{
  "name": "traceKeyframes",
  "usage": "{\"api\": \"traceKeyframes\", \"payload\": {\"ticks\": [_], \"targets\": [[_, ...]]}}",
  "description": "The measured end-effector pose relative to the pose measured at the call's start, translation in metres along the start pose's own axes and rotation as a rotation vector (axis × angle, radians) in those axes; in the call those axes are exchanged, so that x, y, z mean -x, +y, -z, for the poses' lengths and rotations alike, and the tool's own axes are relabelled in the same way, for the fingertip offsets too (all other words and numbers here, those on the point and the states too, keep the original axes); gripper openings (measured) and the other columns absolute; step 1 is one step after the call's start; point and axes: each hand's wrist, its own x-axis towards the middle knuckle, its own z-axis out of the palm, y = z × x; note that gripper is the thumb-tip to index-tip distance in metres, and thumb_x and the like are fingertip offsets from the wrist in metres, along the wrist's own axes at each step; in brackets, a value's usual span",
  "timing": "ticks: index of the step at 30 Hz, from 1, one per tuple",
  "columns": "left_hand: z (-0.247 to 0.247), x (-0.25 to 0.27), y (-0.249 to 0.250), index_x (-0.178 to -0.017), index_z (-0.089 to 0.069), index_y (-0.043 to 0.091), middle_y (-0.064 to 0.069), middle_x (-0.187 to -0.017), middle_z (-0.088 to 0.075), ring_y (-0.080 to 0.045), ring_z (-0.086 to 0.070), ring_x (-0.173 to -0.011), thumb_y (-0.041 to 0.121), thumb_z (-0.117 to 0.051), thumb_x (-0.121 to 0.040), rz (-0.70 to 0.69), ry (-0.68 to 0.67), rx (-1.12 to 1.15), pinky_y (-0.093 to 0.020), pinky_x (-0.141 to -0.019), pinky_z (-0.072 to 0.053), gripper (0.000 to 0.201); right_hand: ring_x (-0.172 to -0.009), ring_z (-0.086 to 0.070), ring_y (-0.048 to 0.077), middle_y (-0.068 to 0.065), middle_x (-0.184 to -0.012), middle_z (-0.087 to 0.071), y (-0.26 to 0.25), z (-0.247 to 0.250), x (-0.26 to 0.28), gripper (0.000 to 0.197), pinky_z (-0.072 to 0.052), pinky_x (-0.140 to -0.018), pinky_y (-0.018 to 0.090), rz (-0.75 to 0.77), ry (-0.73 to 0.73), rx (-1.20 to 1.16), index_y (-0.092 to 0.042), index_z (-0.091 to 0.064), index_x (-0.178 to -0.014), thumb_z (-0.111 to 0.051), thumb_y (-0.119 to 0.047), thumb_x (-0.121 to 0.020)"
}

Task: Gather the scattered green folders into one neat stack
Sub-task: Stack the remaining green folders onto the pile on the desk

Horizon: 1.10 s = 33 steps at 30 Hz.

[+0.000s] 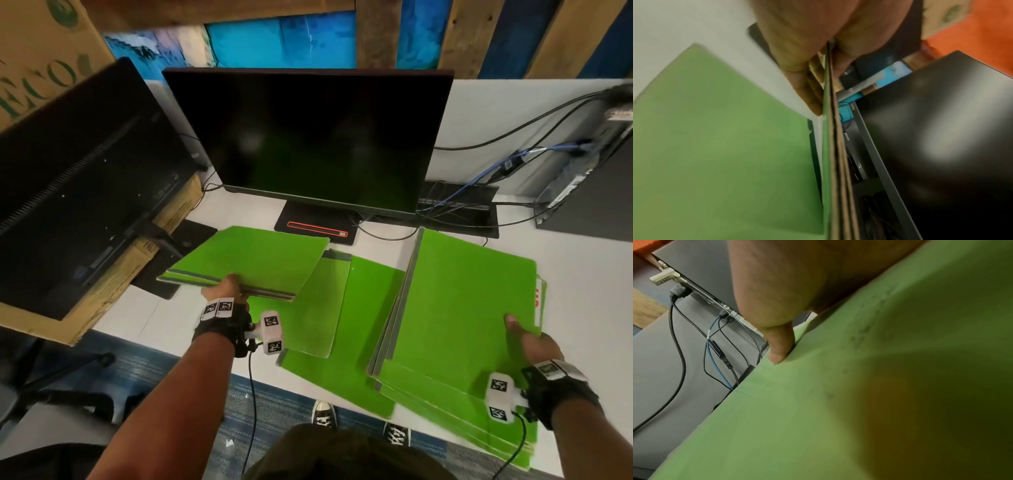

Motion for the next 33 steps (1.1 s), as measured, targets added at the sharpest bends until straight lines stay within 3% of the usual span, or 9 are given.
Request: {"api": "traceKeyframes", "payload": {"ticks": [4,6,9,13,19,25,30,32,33], "targets": [[0.004,0.004,0.017,-0.120,-0.051,0.003,-0.018,-0.113,-0.064,-0.029,-0.062,-0.101,-0.001,-0.059,-0.082,-0.329,0.029,0.063,-0.043,-0.086,-0.053,0.038,-0.107,-0.057,0.044,0.030,-0.124,-0.056,0.000,0.000,0.001,0.074,-0.043,-0.091,0.045,-0.004,0.004,-0.017,0.005,-0.055,-0.124,-0.056,-0.057,-0.085],[0.014,0.009,0.022,-0.102,-0.055,0.014,-0.004,-0.089,-0.062,-0.023,-0.058,-0.085,-0.007,-0.057,-0.085,-0.450,-0.078,0.143,-0.035,-0.072,-0.054,0.027,-0.110,-0.055,0.045,0.031,-0.127,-0.054,-0.001,0.001,0.003,0.073,-0.042,-0.092,0.044,-0.006,0.008,-0.016,0.006,-0.053,-0.126,-0.056,-0.056,-0.086],[0.030,0.025,0.032,-0.086,-0.049,0.025,0.013,-0.069,-0.049,-0.005,-0.050,-0.063,-0.011,-0.049,-0.090,-0.581,-0.290,0.169,-0.019,-0.059,-0.048,0.035,-0.113,-0.054,0.044,0.031,-0.129,-0.053,-0.002,0.001,0.005,0.074,-0.041,-0.093,0.043,-0.014,0.014,-0.017,0.006,-0.051,-0.127,-0.055,-0.055,-0.086],[0.042,0.037,0.042,-0.092,-0.059,0.027,0.011,-0.076,-0.051,-0.006,-0.048,-0.069,-0.004,-0.051,-0.089,-0.717,-0.367,0.199,-0.022,-0.069,-0.044,0.032,-0.113,-0.054,0.044,0.030,-0.129,-0.053,-0.004,0.002,0.007,0.071,-0.041,-0.092,0.042,-0.015,0.005,-0.034,0.006,-0.052,-0.127,-0.055,-0.053,-0.087],[0.045,0.068,0.063,-0.087,-0.055,0.026,0.017,-0.070,-0.058,-0.002,-0.052,-0.065,0.002,-0.057,-0.087,-0.890,-0.196,0.351,-0.023,-0.065,-0.046,0.025,-0.109,-0.055,0.043,0.029,-0.126,-0.055,-0.004,0.002,0.008,0.069,-0.042,-0.088,0.041,-0.008,-0.004,-0.042,0.004,-0.054,-0.126,-0.056,-0.053,-0.087],[0.045,0.112,0.066,-0.104,-0.046,0.028,0.028,-0.080,-0.051,0.009,-0.045,-0.070,-0.004,-0.052,-0.092,-1.329,-0.108,0.169,-0.010,-0.066,-0.039,0.034,-0.099,-0.057,0.039,0.027,-0.126,-0.056,-0.003,0.003,0.007,0.067,-0.041,-0.084,0.037,-0.003,-0.018,-0.067,0.001,-0.054,-0.126,-0.056,-0.053,-0.086],[0.015,0.149,0.079,-0.107,-0.055,0.020,0.030,-0.081,-0.051,0.011,-0.043,-0.069,0.009,-0.051,-0.096,-1.491,-0.313,0.145,-0.006,-0.063,-0.034,0.016,-0.082,-0.053,0.032,0.026,-0.116,-0.062,0.004,0.001,-0.002,0.066,-0.042,-0.076,0.034,0.019,-0.019,-0.081,-0.001,-0.061,-0.120,-0.058,-0.056,-0.084],[-0.014,0.163,0.074,-0.116,-0.057,0.034,0.027,-0.094,-0.061,0.009,-0.054,-0.084,0.011,-0.051,-0.093,-1.411,-0.467,0.136,-0.010,-0.074,-0.043,0.033,-0.083,-0.053,0.032,0.026,-0.116,-0.062,0.005,0.000,-0.004,0.065,-0.043,-0.077,0.034,0.019,-0.026,-0.086,-0.001,-0.060,-0.119,-0.058,-0.056,-0.084],[-0.031,0.168,0.068,-0.122,-0.055,0.033,0.017,-0.108,-0.066,-0.002,-0.061,-0.097,0.016,-0.052,-0.091,-1.314,-0.540,0.116,-0.019,-0.085,-0.047,0.035,-0.083,-0.053,0.032,0.026,-0.116,-0.062,0.005,0.000,-0.005,0.065,-0.042,-0.076,0.034,0.025,-0.029,-0.088,-0.001,-0.060,-0.120,-0.058,-0.055,-0.084]]}}
